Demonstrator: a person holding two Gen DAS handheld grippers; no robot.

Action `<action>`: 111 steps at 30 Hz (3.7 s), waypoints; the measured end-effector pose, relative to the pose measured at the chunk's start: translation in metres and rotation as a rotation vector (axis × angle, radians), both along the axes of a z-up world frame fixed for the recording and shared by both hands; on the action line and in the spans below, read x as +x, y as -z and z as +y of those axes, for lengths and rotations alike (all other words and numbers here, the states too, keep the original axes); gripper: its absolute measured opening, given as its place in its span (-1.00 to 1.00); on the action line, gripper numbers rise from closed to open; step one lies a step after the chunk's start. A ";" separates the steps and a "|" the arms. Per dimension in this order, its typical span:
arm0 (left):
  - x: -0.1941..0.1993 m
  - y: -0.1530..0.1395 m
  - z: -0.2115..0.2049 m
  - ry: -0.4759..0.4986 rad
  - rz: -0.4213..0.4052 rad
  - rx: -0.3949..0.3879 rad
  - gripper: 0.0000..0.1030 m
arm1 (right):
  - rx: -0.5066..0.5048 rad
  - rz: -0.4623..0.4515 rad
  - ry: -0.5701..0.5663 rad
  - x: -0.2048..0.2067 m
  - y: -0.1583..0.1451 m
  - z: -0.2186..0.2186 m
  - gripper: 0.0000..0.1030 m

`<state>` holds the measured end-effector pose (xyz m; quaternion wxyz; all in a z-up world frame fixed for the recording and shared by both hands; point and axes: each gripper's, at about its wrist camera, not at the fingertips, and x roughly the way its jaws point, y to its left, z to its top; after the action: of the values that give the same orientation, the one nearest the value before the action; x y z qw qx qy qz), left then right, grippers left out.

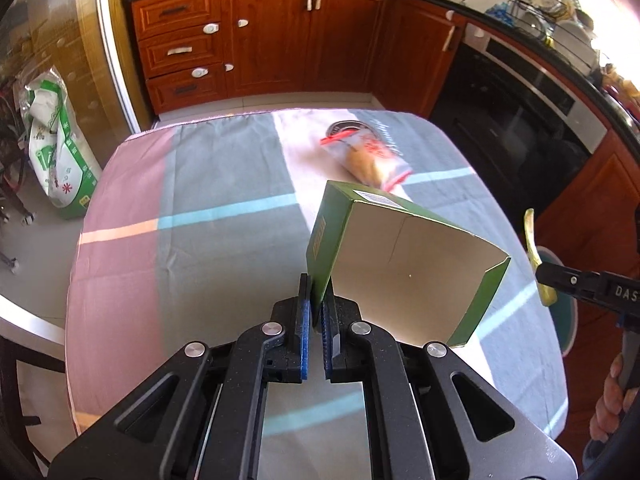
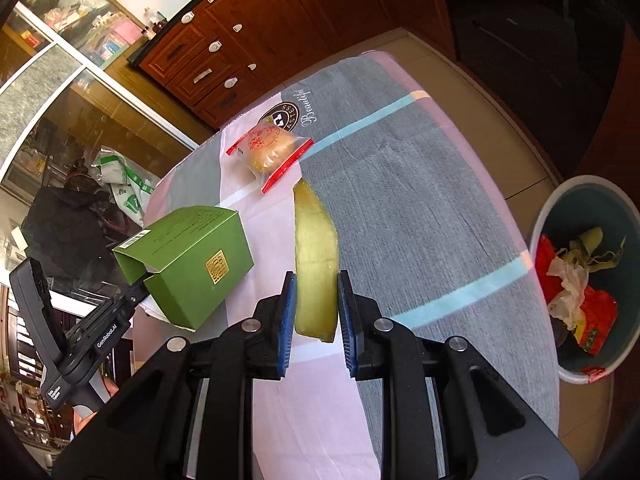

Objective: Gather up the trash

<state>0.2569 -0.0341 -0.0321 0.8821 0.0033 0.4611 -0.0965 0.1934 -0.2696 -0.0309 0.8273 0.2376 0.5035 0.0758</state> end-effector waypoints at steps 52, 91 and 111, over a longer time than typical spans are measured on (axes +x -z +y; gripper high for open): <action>-0.025 0.105 -0.368 0.512 0.260 -0.015 0.30 | 0.063 0.109 0.422 -0.114 0.059 -0.303 -0.61; -0.094 0.038 -0.305 0.528 0.176 0.040 0.92 | 0.012 0.128 0.397 -0.128 0.027 -0.246 0.67; -0.165 -0.012 -0.237 0.418 0.076 0.056 0.92 | -0.188 0.076 0.305 -0.205 -0.029 -0.183 0.87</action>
<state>0.0921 -0.2709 -0.0199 0.8244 0.1198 0.4858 -0.2647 -0.0114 -0.4524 -0.0018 0.8282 0.2354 0.4973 -0.1067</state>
